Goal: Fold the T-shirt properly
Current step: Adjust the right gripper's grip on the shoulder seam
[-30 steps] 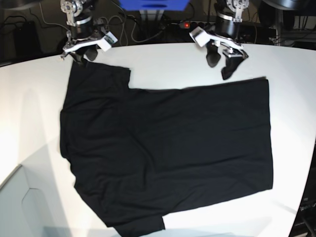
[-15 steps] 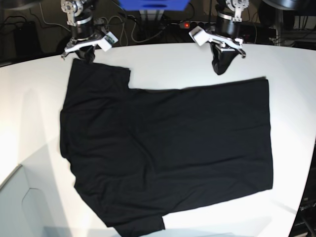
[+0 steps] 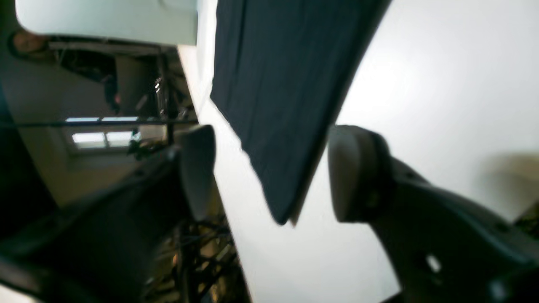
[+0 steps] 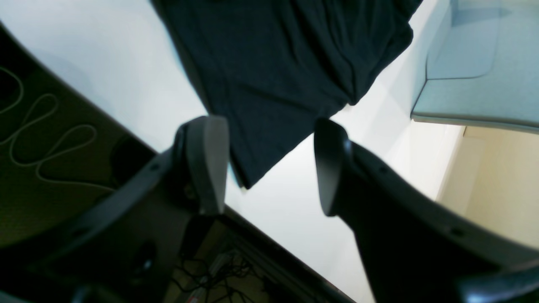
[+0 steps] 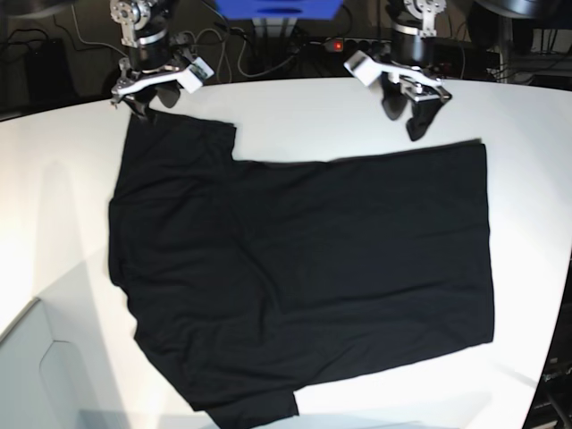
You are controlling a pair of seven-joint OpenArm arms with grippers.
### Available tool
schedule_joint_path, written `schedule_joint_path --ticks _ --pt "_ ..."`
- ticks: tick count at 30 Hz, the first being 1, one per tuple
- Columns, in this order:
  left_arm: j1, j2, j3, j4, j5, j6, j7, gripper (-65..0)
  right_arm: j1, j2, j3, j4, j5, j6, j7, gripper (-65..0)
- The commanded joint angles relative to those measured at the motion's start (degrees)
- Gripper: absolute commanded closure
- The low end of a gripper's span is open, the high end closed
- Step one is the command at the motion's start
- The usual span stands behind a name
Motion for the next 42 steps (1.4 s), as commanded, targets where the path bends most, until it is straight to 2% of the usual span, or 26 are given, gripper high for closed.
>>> schedule_joint_path --ticks 1,3,7,8,10,11,14,17,19,20,24,25,29,38,42 --pt "0.47 -0.40 -0.14 1.10 0.57 1.33 0.04 -40.5 -0.51 0.20 0.05 0.83 -0.56 -0.57 0.65 -26.7" --pt "0.47 -0.40 0.74 0.92 0.48 1.33 0.40 -32.8 -0.51 0.20 0.05 0.83 -0.56 -0.57 0.56 -19.1" --pt "0.30 -0.40 0.74 1.28 0.66 1.33 0.04 -2.4 -0.33 0.20 0.05 0.83 -0.56 -0.57 0.47 -3.9" --pt "-0.14 -0.40 0.74 1.28 0.75 1.33 0.04 0.0 -0.25 0.20 0.05 0.83 -0.56 -0.57 0.47 -2.9" --pt "-1.02 -0.40 0.74 1.01 0.75 1.33 0.40 -1.0 -0.07 0.20 0.05 0.83 -0.56 -0.57 0.47 -4.6" --pt "-1.11 -0.40 0.74 0.84 0.75 1.33 0.40 -3.7 -0.07 0.20 0.05 0.83 -0.56 -0.57 0.47 -6.6" --pt "-1.11 -0.31 0.74 1.10 0.75 1.42 0.48 -13.9 -0.16 0.20 0.05 0.83 -0.56 -0.57 0.47 -16.9" --pt "-0.85 -0.31 0.74 1.10 0.75 1.42 0.48 -26.7 -0.51 0.20 0.05 0.83 -0.56 -0.57 0.65 -27.3" --pt "-0.76 -0.40 0.82 1.19 0.75 1.42 0.48 -32.7 -0.51 0.20 -0.04 0.22 -0.47 -0.48 0.47 -28.1" --pt "-0.76 -0.40 0.82 1.10 0.75 1.42 0.48 -33.7 -0.42 0.20 -0.13 -1.28 -0.47 -0.39 0.47 -27.7" --pt "-0.76 -0.40 0.82 0.84 0.75 1.42 0.48 -33.8 1.07 0.73 -1.01 -7.52 -0.82 4.88 0.38 -27.7" --pt "-0.76 -0.48 0.82 0.92 0.75 1.42 0.48 -33.8 0.98 1.08 -1.36 -7.61 -1.70 5.23 0.38 -27.7" --pt "-0.67 -0.48 0.82 1.19 0.75 1.42 0.48 -33.9 0.90 0.99 -2.94 -7.52 -9.17 5.15 0.38 -27.8" --pt "-0.67 -0.48 0.82 1.19 0.75 1.42 0.48 -33.9 -0.16 1.96 -4.08 -4.53 -9.44 5.50 0.38 -27.7" --pt "-0.67 -0.48 0.82 1.28 0.75 1.42 0.48 -33.9 0.02 2.48 -4.00 -1.45 -9.44 7.17 0.38 -27.7"
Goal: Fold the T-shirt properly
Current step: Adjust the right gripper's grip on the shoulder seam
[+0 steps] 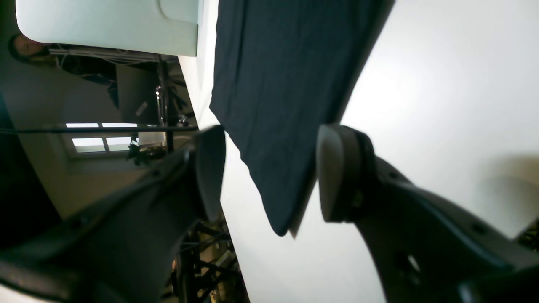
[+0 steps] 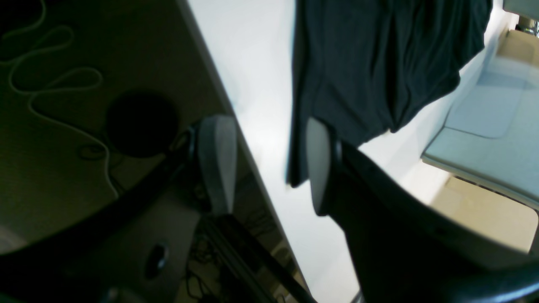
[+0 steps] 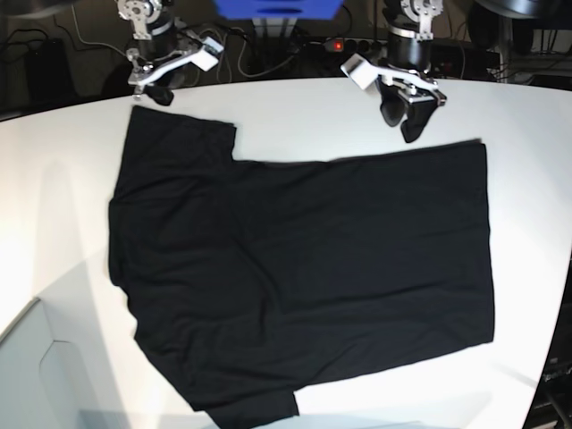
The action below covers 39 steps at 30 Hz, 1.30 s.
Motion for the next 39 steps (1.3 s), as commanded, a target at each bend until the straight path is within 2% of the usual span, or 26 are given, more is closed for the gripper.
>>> schedule_joint_path --ticks 1,5,7,9,19,25,29,33,39 --pt "0.60 -0.31 -0.09 1.25 0.57 1.39 -0.37 -33.9 -0.62 0.50 -0.06 3.50 -0.65 -0.55 1.10 -27.7" --pt "0.69 -0.31 -0.09 1.25 0.57 1.39 -0.37 -33.9 -0.79 0.76 0.03 6.31 -0.65 -0.11 1.10 -27.7" --pt "1.21 -0.31 -0.18 1.25 0.57 1.39 -0.37 -33.9 -0.88 1.55 0.03 5.52 -0.65 2.18 1.10 -27.7" --pt "1.30 -0.31 -0.18 1.25 0.57 1.39 -0.37 -33.9 -0.44 1.02 0.03 4.20 -0.65 3.41 1.10 -27.7" --pt "1.48 -0.31 -0.18 1.17 0.57 1.39 -0.37 -33.9 2.63 1.11 -0.24 -0.11 -0.56 3.58 1.54 -27.7" --pt "1.39 -0.31 -0.18 0.99 0.57 1.39 -0.37 -33.9 8.88 1.11 -0.33 -8.90 -0.56 3.58 1.37 -27.7" --pt "1.57 -0.31 -0.36 1.08 0.57 1.39 -0.28 -33.9 9.84 1.29 -0.50 -9.16 -0.56 3.67 1.63 -27.7" --pt "2.00 -0.31 -0.45 1.17 0.57 1.39 -0.28 -33.9 9.23 1.29 -0.41 -6.61 -0.56 7.37 1.72 -27.6" --pt "1.92 -0.31 -0.45 1.25 0.57 1.39 -0.28 -33.9 11.43 1.38 -0.33 -12.85 -0.56 7.72 1.63 -27.6"
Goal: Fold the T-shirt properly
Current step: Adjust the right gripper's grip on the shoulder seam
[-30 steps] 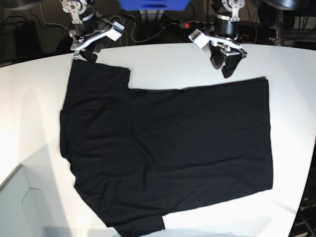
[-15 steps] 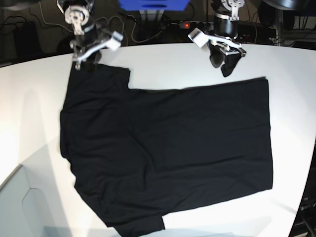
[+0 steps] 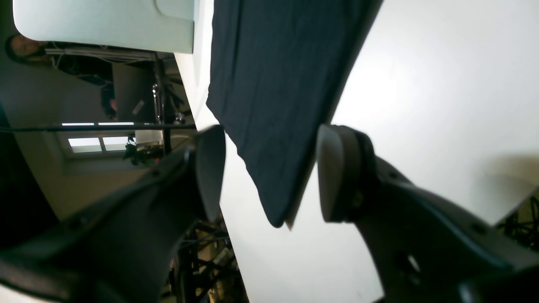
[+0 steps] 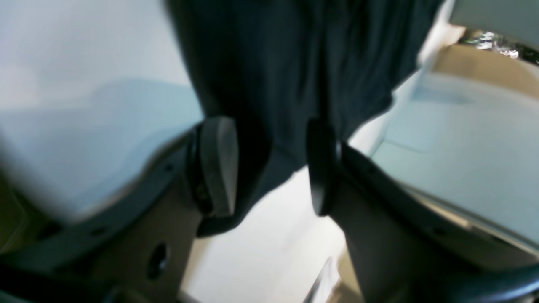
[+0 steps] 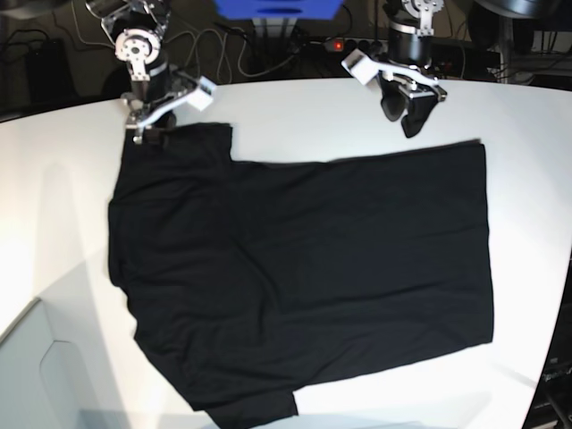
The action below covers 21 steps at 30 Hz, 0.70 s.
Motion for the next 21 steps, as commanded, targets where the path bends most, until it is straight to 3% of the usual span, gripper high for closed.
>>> schedule_joint_path --ticks 1,8,10,13,14,21 --pt "0.65 -0.22 -0.14 1.06 0.57 1.39 -0.28 -33.9 -1.03 0.39 -0.13 -2.87 3.77 5.84 -0.99 -27.6" --pt "0.74 -0.22 -0.14 1.06 0.57 1.39 -0.28 -33.9 0.64 0.39 -0.31 -5.16 3.77 6.01 -0.99 -25.9" --pt "0.74 -0.22 -0.14 1.06 0.57 1.39 -0.28 -33.9 0.64 0.39 -0.31 -5.25 3.77 6.01 -0.99 -19.6" --pt "0.74 -0.22 -0.14 1.06 0.57 1.39 -0.28 -33.9 0.82 0.13 -0.13 -5.25 3.77 6.01 -1.43 -1.8" --pt "0.74 -0.22 -0.14 1.06 0.57 1.39 -0.28 -33.9 0.90 0.13 0.05 -5.25 3.77 6.01 -1.43 0.0" --pt "0.74 -0.22 -0.14 0.97 0.39 1.39 -0.28 -33.9 0.82 0.22 0.13 -3.49 3.68 6.01 -1.52 0.0"
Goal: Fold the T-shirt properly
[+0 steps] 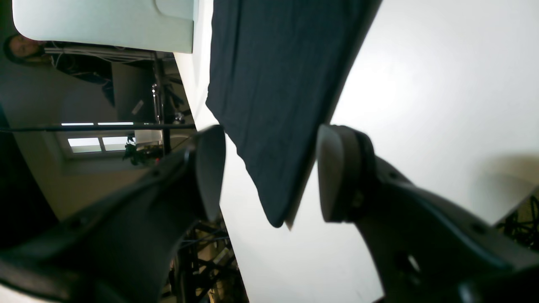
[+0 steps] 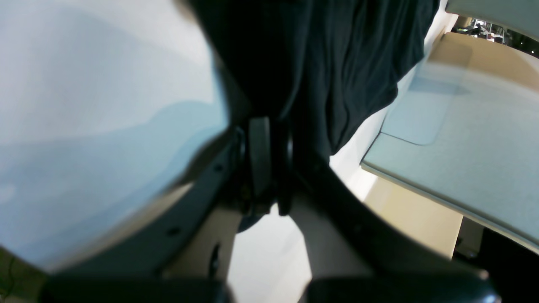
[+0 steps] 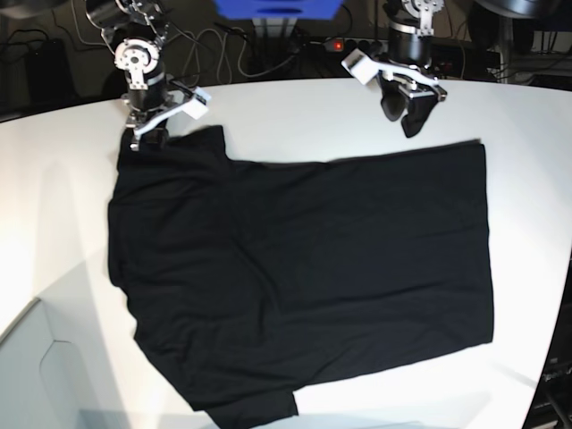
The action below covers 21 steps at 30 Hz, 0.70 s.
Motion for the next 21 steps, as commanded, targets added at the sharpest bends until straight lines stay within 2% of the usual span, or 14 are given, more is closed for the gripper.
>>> schedule_joint_path --ticks 1,4,8,11,15,21 --pt "0.69 -0.22 -0.12 0.79 0.15 1.39 -0.30 -33.9 -1.41 0.37 -0.02 0.06 3.13 5.64 -0.82 0.0" --pt "0.69 -0.22 -0.38 -0.88 -0.81 1.39 -0.13 -33.9 -1.50 0.28 -0.02 1.38 3.13 5.64 -0.82 0.0" --pt "2.01 -0.57 -5.31 -2.20 -5.74 1.39 1.81 -33.9 -1.59 0.37 -0.02 1.46 3.13 5.64 -0.91 0.0" --pt "3.95 -3.39 -8.12 -2.20 -11.36 1.39 1.81 -34.0 -1.68 0.37 0.07 1.46 3.13 5.64 -0.91 0.0" --pt "4.12 -8.31 -8.65 -3.87 -17.61 1.39 1.81 -34.1 -1.68 0.19 -0.11 1.46 3.13 5.64 -0.91 0.0" --pt "-2.12 -9.19 -8.56 -9.67 -17.96 1.13 1.89 -34.1 -3.44 0.02 -0.19 4.28 3.13 5.73 -0.91 0.0"
